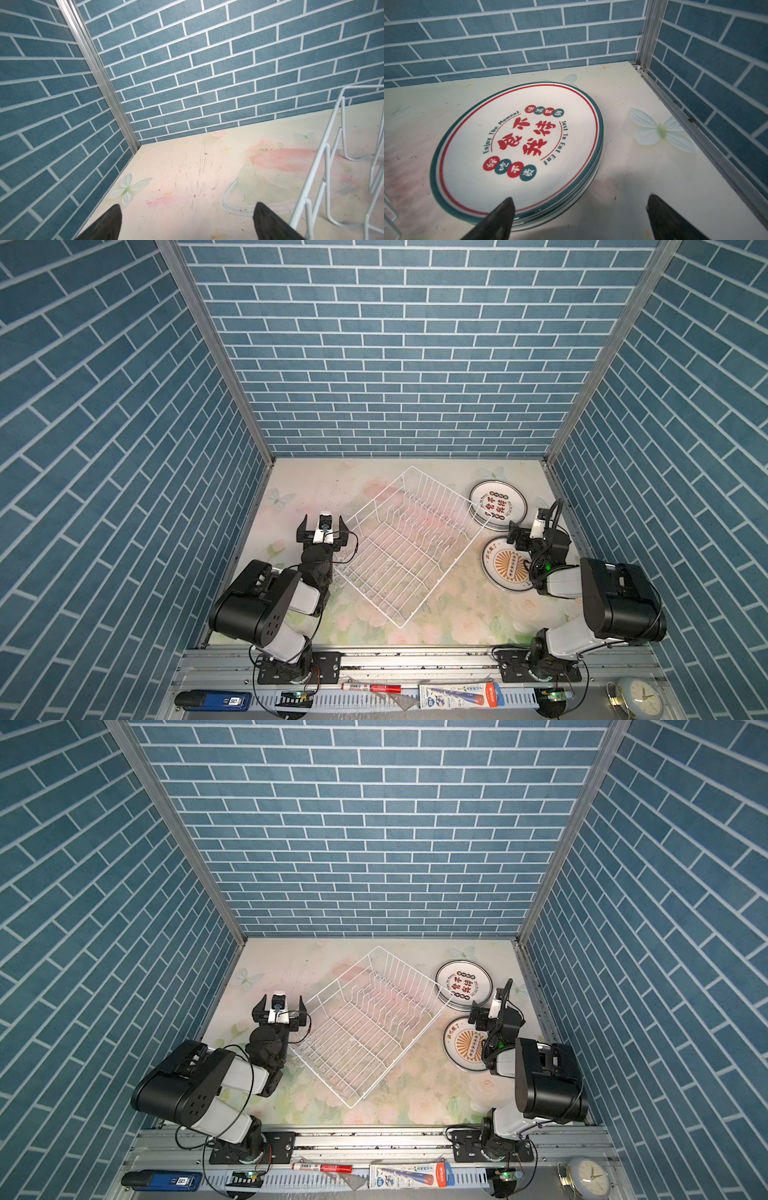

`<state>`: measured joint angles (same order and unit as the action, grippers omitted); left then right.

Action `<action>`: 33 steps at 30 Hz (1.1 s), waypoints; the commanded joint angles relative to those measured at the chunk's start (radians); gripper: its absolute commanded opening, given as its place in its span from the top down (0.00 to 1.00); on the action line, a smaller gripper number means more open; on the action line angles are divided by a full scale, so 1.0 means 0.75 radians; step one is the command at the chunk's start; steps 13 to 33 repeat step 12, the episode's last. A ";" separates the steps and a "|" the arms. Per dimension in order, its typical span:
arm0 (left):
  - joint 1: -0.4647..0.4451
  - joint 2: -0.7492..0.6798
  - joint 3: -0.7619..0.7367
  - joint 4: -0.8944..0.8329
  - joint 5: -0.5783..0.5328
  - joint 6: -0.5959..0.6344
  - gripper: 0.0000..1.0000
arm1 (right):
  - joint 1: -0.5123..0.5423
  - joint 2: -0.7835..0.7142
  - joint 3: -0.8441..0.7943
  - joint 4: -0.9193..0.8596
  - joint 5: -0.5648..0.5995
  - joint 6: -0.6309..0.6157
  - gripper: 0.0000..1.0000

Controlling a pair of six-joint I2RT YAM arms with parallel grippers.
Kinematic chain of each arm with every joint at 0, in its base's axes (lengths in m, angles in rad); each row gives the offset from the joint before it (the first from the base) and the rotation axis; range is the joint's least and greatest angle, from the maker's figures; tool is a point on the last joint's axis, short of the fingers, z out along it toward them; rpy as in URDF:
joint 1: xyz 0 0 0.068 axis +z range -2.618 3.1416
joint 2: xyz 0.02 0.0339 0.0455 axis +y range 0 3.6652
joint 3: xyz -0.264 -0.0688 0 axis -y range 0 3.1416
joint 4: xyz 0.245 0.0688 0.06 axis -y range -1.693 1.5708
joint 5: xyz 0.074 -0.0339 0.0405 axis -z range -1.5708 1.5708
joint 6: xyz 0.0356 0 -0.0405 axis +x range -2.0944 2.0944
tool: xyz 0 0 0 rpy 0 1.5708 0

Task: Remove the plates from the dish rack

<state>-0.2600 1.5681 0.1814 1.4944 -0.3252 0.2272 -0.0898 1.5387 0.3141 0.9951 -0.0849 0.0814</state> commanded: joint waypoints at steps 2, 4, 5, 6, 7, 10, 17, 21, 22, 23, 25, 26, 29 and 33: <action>0.066 0.038 -0.004 -0.185 -0.056 -0.051 0.01 | 0.001 -0.004 -0.045 0.100 0.084 0.008 0.01; 0.068 0.061 -0.006 -0.144 -0.057 -0.046 0.01 | 0.001 -0.004 -0.041 0.095 0.096 0.010 0.01; 0.068 0.064 -0.007 -0.135 -0.055 -0.042 0.01 | 0.002 -0.002 -0.031 0.079 0.104 0.014 0.01; 0.068 0.053 -0.008 -0.154 -0.054 -0.050 0.01 | 0.001 -0.002 -0.021 0.056 0.124 0.021 0.01; 0.070 0.045 -0.004 -0.174 -0.054 -0.053 0.01 | 0.002 -0.003 -0.007 0.036 0.144 0.027 0.01; 0.071 0.055 -0.008 -0.151 -0.055 -0.051 0.01 | 0.027 0.001 0.042 -0.050 0.221 0.029 0.01; 0.071 0.049 -0.008 -0.160 -0.054 -0.052 0.01 | 0.045 -0.002 0.058 -0.093 0.279 0.029 0.01; 0.071 0.049 -0.008 -0.160 -0.054 -0.052 0.01 | 0.045 -0.002 0.058 -0.093 0.279 0.029 0.01; 0.071 0.049 -0.008 -0.160 -0.054 -0.052 0.01 | 0.045 -0.002 0.058 -0.093 0.279 0.029 0.01; 0.071 0.049 -0.008 -0.160 -0.054 -0.052 0.01 | 0.045 -0.002 0.058 -0.093 0.279 0.029 0.01; 0.071 0.049 -0.008 -0.160 -0.054 -0.052 0.01 | 0.045 -0.002 0.058 -0.093 0.279 0.029 0.01; 0.071 0.049 -0.008 -0.160 -0.054 -0.052 0.01 | 0.045 -0.002 0.058 -0.093 0.279 0.029 0.01; 0.071 0.049 -0.008 -0.160 -0.054 -0.052 0.01 | 0.045 -0.002 0.058 -0.093 0.279 0.029 0.01; 0.071 0.049 -0.008 -0.160 -0.054 -0.052 0.01 | 0.045 -0.002 0.058 -0.093 0.279 0.029 0.01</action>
